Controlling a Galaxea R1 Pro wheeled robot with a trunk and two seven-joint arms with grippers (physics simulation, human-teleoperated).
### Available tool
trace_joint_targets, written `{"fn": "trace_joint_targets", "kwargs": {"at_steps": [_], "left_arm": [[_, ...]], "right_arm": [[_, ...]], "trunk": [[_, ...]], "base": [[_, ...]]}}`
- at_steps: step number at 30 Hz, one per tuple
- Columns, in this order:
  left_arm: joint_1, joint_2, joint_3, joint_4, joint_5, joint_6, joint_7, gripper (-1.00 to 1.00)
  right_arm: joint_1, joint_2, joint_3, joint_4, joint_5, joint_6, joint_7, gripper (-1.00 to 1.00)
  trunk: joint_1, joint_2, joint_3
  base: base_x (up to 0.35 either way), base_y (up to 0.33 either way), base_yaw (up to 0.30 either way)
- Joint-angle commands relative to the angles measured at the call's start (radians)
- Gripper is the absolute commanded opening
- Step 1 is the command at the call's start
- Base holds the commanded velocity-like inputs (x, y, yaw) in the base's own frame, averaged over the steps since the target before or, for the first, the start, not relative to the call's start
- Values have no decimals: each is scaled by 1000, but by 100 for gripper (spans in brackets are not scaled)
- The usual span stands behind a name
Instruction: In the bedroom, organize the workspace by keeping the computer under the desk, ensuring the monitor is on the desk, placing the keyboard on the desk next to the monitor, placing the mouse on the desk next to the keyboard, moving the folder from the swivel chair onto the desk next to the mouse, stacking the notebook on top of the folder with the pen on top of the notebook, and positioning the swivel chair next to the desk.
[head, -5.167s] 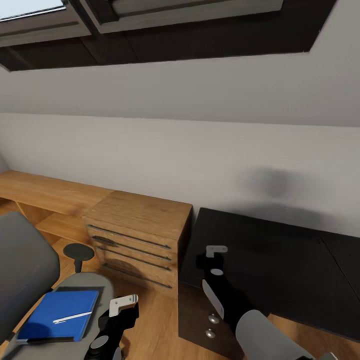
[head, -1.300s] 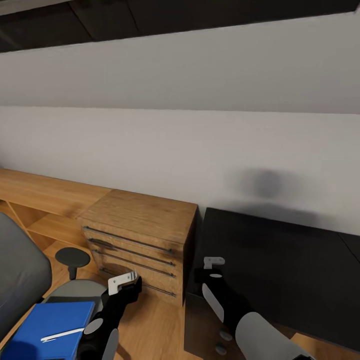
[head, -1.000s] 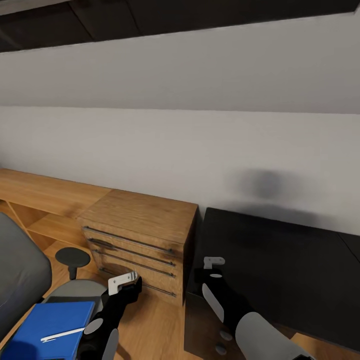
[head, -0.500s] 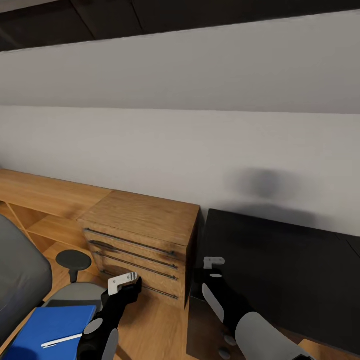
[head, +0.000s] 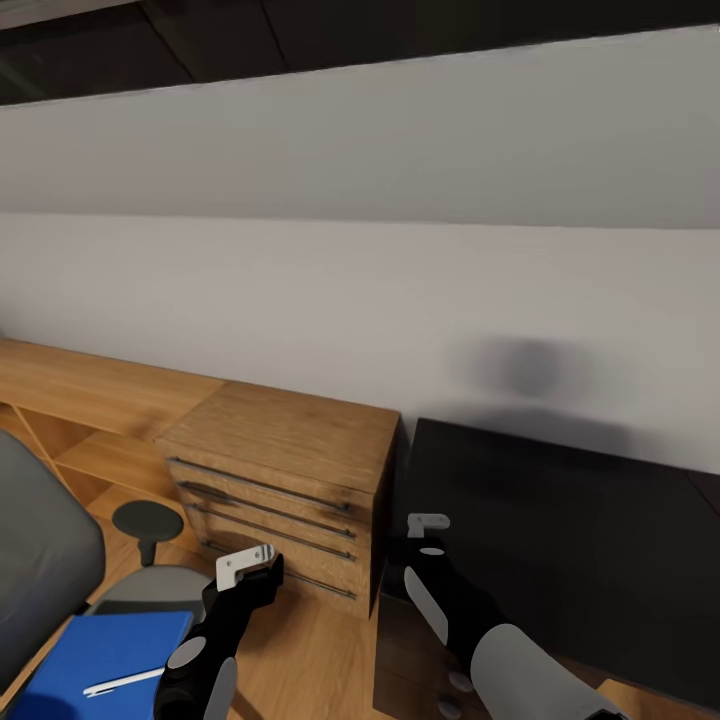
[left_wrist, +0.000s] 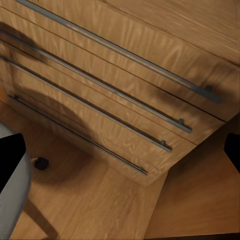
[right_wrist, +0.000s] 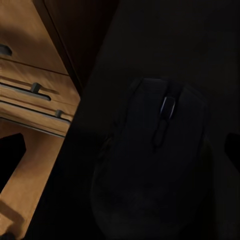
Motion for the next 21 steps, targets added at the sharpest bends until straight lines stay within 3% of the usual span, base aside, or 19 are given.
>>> {"fn": "trace_joint_targets", "kwargs": {"at_steps": [1, 8, 11, 15, 17, 21], "left_arm": [[-1, 0, -2, -1, 11, 4, 9, 100], [-1, 0, -2, 1, 10, 4, 9, 100], [-1, 0, -2, 4, 8, 3, 9, 100], [-1, 0, -2, 4, 8, 3, 9, 100], [-1, 0, -2, 5, 8, 3, 9, 100], [-1, 0, -2, 5, 8, 3, 9, 100]], "right_arm": [[-1, 0, 3, -2, -5, 4, -7, 100], [0, 0, 3, -51, -4, -2, -12, 100], [9, 0, 2, -156, -2, 3, -18, 100], [71, 0, 2, -304, 2, 25, -61, 100], [132, 0, 1, -444, 2, 55, -125, 100], [196, 0, 1, -564, 2, 69, -165, 100]], "trunk": [[-4, 7, 2], [-31, 56, 24], [-42, 77, 33], [-58, 105, 46], [-61, 112, 49], [-61, 112, 49]], "base": [[0, 0, 0], [0, 0, 0], [0, 0, 0], [0, 0, 0], [0, 0, 0], [0, 0, 0]]}}
